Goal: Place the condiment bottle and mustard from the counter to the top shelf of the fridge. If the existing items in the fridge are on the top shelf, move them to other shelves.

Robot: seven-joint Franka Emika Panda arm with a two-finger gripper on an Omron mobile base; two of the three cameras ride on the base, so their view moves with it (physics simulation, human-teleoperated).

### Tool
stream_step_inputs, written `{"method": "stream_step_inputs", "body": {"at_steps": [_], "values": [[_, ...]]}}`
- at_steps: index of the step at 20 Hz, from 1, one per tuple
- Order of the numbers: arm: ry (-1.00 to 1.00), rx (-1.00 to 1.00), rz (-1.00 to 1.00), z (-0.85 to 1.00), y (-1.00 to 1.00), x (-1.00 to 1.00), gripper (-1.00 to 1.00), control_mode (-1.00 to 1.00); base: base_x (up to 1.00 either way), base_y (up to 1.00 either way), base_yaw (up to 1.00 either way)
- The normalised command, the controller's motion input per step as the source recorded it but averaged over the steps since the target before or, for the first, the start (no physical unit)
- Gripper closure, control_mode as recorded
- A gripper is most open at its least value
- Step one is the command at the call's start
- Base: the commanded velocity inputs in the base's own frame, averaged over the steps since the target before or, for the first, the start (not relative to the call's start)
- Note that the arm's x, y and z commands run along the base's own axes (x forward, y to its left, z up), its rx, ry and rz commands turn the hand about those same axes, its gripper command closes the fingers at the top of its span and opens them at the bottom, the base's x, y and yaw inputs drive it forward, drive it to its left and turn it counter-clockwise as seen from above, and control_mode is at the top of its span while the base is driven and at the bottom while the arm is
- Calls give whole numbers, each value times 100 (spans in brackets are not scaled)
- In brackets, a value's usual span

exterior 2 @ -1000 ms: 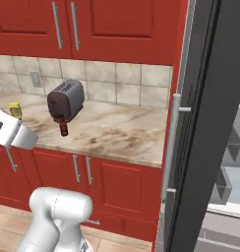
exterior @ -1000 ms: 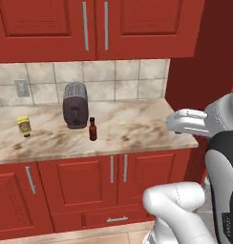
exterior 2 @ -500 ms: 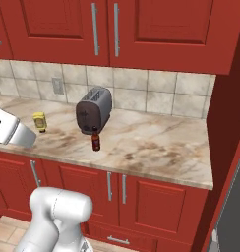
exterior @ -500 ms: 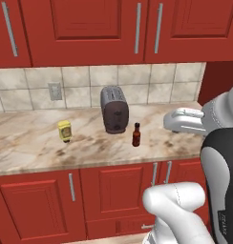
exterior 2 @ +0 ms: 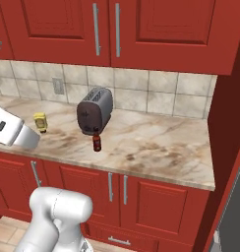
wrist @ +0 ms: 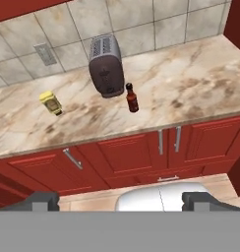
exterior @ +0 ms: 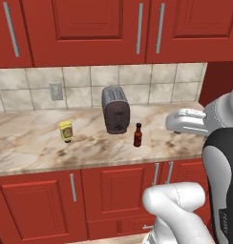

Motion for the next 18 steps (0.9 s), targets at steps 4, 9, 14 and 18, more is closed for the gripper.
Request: {"method": "stream_step_inputs", "body": {"at_steps": [4,9,14,18], "values": [[2,0,0,-51,-36,22,-100,-100,0,0,0],[0,5,12,-33,-80,52,-100,-100,0,0,0],[2,3,14,-13,-77,87,-100,-100,0,0,0],[0,0,12,-12,-52,65,-100,-100,0,0,0]]}}
